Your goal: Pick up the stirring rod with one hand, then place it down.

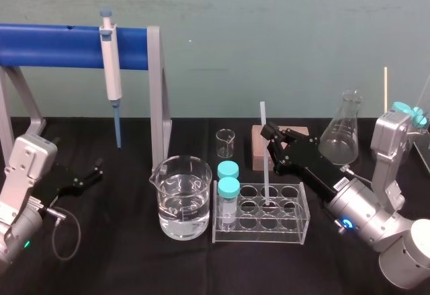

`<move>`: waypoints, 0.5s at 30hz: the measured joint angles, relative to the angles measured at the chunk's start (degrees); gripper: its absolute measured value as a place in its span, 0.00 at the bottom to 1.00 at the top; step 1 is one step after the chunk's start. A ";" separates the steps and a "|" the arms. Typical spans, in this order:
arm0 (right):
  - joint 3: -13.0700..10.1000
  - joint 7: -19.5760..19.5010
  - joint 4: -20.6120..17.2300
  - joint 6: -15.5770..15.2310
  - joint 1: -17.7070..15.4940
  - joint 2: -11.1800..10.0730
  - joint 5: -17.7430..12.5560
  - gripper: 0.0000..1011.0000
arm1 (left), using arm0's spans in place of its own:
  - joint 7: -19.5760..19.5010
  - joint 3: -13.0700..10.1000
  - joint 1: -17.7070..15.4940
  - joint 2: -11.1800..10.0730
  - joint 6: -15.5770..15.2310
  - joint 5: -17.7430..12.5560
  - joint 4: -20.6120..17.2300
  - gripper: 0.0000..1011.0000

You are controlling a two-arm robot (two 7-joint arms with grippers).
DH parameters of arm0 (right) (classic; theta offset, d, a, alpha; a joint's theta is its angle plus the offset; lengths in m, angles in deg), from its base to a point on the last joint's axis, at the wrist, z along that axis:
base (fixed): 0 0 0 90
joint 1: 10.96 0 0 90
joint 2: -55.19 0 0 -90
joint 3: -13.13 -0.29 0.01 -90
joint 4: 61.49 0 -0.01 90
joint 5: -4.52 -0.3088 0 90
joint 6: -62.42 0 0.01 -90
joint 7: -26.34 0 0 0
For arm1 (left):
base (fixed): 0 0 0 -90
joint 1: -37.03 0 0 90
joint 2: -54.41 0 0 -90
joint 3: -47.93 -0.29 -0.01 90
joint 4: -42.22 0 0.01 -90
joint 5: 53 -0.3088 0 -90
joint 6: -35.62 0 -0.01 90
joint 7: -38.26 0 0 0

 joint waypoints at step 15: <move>0.09 -0.46 2.73 0.45 -0.19 0.90 1.85 0.05 | 0.00 0.00 0.00 0.00 0.00 0.00 0.00 0.99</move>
